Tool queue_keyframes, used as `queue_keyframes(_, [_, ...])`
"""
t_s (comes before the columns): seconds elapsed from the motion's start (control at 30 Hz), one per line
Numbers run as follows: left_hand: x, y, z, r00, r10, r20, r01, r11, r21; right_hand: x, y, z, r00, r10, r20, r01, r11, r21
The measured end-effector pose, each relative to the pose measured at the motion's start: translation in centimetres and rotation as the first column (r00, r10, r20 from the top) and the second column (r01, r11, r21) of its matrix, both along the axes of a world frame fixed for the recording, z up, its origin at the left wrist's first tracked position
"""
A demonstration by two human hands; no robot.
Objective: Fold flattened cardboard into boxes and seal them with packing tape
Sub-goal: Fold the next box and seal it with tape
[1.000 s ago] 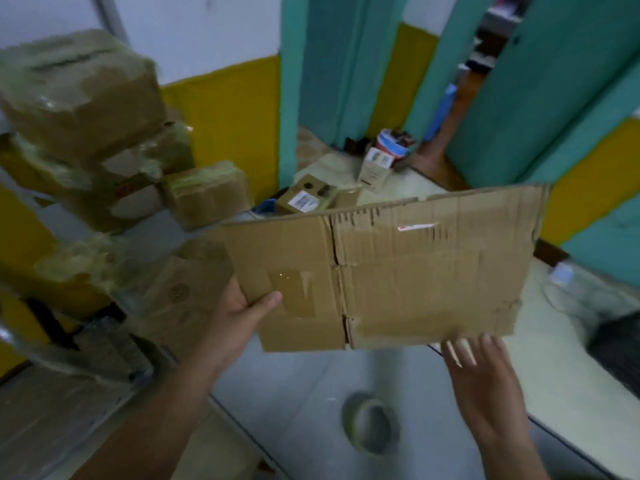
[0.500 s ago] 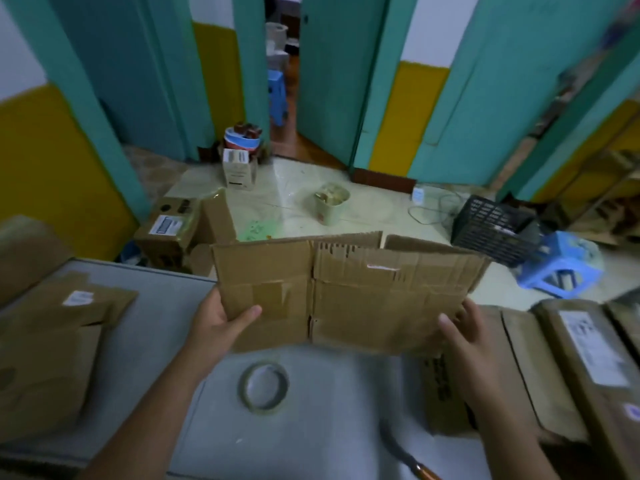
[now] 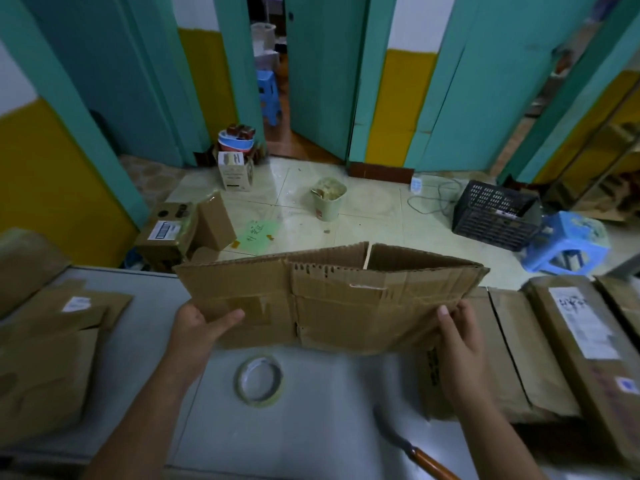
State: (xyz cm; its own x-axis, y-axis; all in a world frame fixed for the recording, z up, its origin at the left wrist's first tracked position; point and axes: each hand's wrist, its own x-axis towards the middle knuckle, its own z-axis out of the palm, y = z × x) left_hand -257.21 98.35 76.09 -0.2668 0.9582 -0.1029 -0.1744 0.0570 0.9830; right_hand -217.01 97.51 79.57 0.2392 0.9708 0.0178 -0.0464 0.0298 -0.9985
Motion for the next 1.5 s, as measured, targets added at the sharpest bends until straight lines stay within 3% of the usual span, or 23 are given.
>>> queue_keyframes(0.23, [-1.8, -0.3, 0.6, 0.999, 0.038, 0.006, -0.039, 0.996, 0.081, -0.5, 1.0, 1.0, 0.981, 0.072, -0.183, -0.065, 0.997, 0.040])
queue_keyframes(0.5, [-2.2, -0.6, 1.6, 0.987, -0.162, 0.002, 0.161, 0.983, 0.090, -1.9, 1.0, 0.8, 0.978, 0.083, -0.193, -0.077, 0.996, 0.036])
queue_keyframes(0.7, [1.4, -0.5, 1.2, 0.941, -0.329, -0.083, 0.335, 0.938, 0.084, -3.4, 1.8, -0.4, 0.997, 0.017, -0.079, -0.020, 0.999, -0.041])
queue_keyframes(0.8, [3.6, -0.6, 0.3, 0.916, -0.397, -0.057, 0.400, 0.916, 0.045, -3.9, 3.2, -1.0, 0.999, 0.039, -0.010, -0.040, 0.990, -0.133])
queue_keyframes(1.0, [8.5, -1.7, -2.7, 0.926, -0.372, 0.059, 0.375, 0.925, -0.059, -5.2, 6.2, -1.1, 0.978, 0.112, -0.174, -0.160, 0.941, -0.299])
queue_keyframes(1.1, [10.1, -2.5, -4.2, 0.908, -0.416, -0.049, 0.409, 0.906, -0.112, -5.8, 5.1, -1.2, 0.972, 0.188, -0.139, -0.226, 0.907, -0.354])
queue_keyframes(1.23, [10.8, -3.6, -4.3, 0.840, -0.493, -0.226, 0.476, 0.870, -0.130, -6.1, 3.1, -0.4, 0.983, 0.183, -0.011, -0.174, 0.917, -0.358])
queue_keyframes(1.4, [11.5, -3.7, -2.5, 0.702, -0.422, -0.573, 0.478, 0.876, -0.059, -5.7, 1.6, 1.4, 0.971, 0.237, 0.036, -0.217, 0.934, -0.284])
queue_keyframes(1.5, [12.1, -3.2, -1.6, 0.632, -0.392, -0.669, 0.505, 0.863, -0.028, -4.8, 1.4, 2.4, 0.924, 0.356, 0.141, -0.309, 0.911, -0.273])
